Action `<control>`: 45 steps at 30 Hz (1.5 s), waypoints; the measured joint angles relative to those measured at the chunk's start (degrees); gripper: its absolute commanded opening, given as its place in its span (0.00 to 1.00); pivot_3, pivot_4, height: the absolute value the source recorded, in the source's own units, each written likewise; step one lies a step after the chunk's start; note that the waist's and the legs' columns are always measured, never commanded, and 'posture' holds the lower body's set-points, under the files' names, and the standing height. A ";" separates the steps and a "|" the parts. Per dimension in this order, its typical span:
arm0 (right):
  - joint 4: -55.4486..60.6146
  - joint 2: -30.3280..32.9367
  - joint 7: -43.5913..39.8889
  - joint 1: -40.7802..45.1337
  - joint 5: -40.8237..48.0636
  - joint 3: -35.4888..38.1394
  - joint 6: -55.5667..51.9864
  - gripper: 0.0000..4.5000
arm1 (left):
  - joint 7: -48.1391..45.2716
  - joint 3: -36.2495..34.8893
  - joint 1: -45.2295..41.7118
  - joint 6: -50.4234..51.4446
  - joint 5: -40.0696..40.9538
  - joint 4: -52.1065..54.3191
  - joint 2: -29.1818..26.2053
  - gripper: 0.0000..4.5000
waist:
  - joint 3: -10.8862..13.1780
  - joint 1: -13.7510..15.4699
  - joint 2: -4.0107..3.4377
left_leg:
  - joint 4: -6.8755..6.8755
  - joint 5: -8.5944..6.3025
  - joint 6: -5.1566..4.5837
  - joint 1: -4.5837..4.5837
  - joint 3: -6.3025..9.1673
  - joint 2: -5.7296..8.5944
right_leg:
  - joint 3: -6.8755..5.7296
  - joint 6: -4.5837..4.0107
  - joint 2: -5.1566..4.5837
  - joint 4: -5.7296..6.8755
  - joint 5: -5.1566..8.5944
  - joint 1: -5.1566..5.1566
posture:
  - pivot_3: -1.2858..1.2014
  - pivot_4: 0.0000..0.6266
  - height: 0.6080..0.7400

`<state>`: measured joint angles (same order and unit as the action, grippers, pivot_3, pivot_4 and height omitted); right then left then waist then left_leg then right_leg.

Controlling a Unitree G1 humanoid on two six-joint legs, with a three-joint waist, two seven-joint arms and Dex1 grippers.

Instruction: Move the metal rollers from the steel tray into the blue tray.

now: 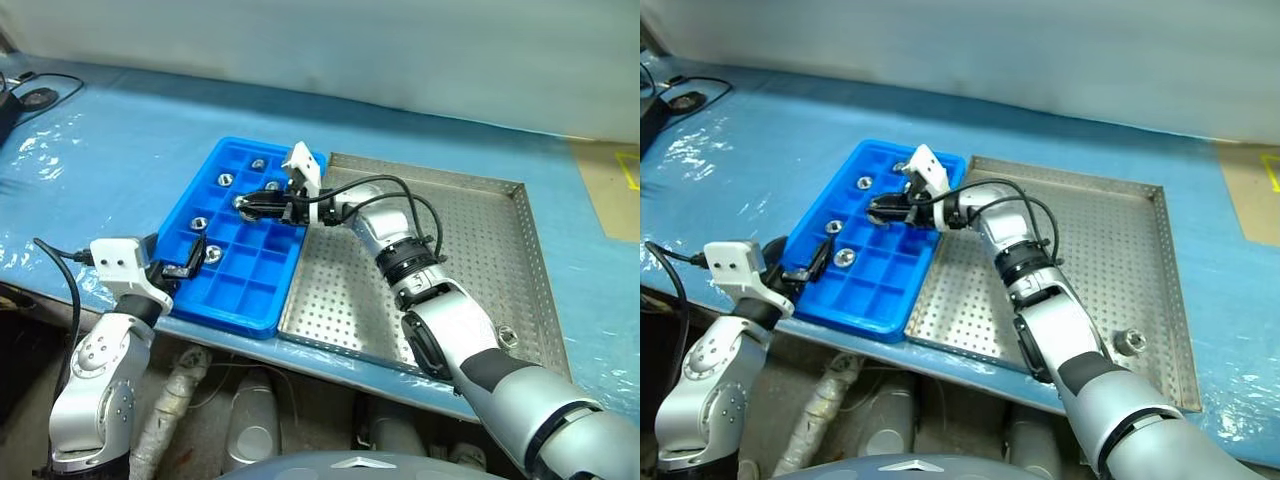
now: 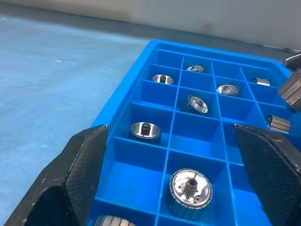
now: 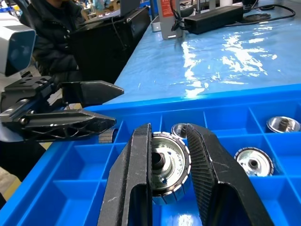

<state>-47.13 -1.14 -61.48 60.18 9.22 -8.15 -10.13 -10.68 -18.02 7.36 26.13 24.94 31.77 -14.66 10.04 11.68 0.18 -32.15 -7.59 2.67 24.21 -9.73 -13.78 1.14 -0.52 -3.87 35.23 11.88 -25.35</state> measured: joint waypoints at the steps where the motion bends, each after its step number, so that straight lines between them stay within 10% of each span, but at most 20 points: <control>1: -0.71 -0.52 0.20 0.00 -0.21 -0.08 0.38 0.16 | 0.17 -0.07 0.40 -0.11 -0.05 0.50 -0.01 1.00 | 0.00 0.20 0.00 | 0.00 0.00 0.00 0.03 0.03 0.00 | 0.00 0.00 -0.01 0.00 0.03 0.01 | 0.71 0.24 1.00; 22: -8.66 -2.53 5.53 1.61 -3.78 -1.00 5.44 0.16 | 0.90 2.83 1.28 -0.14 -1.76 2.86 -0.09 1.00 | 0.01 1.91 -0.01 | -0.01 0.01 0.03 0.17 0.26 0.02 | -0.11 0.01 -0.01 0.03 0.05 0.01 | 0.71 0.24 1.00; 31: -9.82 -0.84 8.10 1.90 -3.97 -0.15 7.23 0.82 | -1.70 6.59 -0.78 -0.10 -2.26 2.08 -1.09 1.00 | 0.01 1.73 -0.01 | -0.04 0.03 0.06 0.17 0.28 0.02 | -0.13 0.01 -0.01 0.09 0.05 0.01 | 0.70 0.24 1.00; 45: -10.56 7.93 14.46 2.48 -3.85 6.71 8.97 0.82 | -12.29 11.77 -11.18 -0.98 -1.07 -5.93 -3.41 1.00 | 0.01 -0.75 -0.02 | -0.38 0.08 0.13 0.14 0.26 0.05 | -0.11 0.00 -0.02 0.47 0.05 0.00 | 0.59 0.24 1.00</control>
<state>-57.69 6.79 -47.02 62.65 5.36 -1.44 -1.16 -22.97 -6.26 -3.82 25.15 23.86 25.84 -18.07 10.05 10.93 0.16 -32.53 -7.51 2.80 24.34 -9.47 -13.72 1.03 -0.52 -3.89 35.70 11.92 -25.35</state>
